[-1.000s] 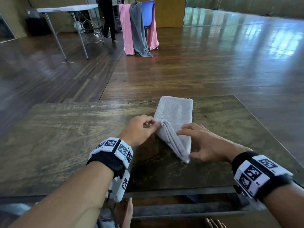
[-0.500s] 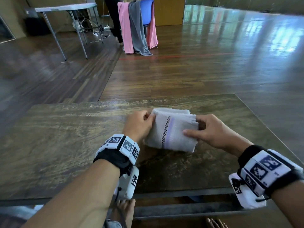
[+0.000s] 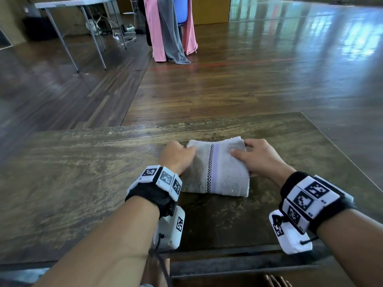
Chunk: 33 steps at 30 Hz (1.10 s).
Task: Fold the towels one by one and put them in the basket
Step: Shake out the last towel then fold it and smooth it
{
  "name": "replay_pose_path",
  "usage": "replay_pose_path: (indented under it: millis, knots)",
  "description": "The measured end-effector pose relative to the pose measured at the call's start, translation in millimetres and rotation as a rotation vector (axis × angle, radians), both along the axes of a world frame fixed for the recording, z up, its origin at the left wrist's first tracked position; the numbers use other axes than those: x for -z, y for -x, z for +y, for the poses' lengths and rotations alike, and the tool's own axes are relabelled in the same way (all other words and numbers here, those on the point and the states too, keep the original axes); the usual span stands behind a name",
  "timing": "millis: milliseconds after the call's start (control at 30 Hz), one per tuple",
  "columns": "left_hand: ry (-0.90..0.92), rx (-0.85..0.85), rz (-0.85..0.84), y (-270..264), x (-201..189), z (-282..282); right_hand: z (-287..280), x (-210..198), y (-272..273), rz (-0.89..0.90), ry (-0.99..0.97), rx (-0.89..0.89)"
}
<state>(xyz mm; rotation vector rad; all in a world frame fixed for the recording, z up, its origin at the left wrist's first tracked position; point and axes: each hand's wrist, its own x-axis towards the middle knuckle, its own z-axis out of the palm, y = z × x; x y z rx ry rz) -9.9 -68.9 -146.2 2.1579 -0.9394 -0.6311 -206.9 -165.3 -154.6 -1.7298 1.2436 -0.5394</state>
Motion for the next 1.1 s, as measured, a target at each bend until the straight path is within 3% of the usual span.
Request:
replay_pose_path:
  millis: [300,433,600,733,833,900,1000,1100]
  knots:
    - [-0.01,0.025,-0.203,-3.4,15.5,-12.5,-6.5,3.6,-13.5,0.167,0.012,0.089]
    - [-0.033,0.005,-0.169,-3.0,14.3,-15.3,-4.4,3.4,-17.3,0.366,0.194,0.07]
    - [-0.046,0.031,-0.077,-1.4,6.9,-13.1,1.2,-4.0,-16.8,0.493,0.384,-0.162]
    - [0.13,0.115,-0.369,1.7,2.3,-5.4,2.0,-14.6,-9.2,0.675,0.397,-0.122]
    - [0.168,0.152,-0.541,2.2,-0.6,-4.2,5.7,-21.4,-1.7,0.767,0.314,-0.211]
    - [0.057,0.242,-0.506,5.3,1.8,-3.7,11.7,-21.5,1.9,0.761,0.361,-0.199]
    - [-0.043,0.376,-0.525,15.8,10.5,-2.5,22.8,-16.2,0.9,0.599,0.613,-0.12]
    - [0.037,0.476,-0.5,24.9,14.4,-3.7,31.4,-7.3,-6.0,0.488,0.705,-0.354]
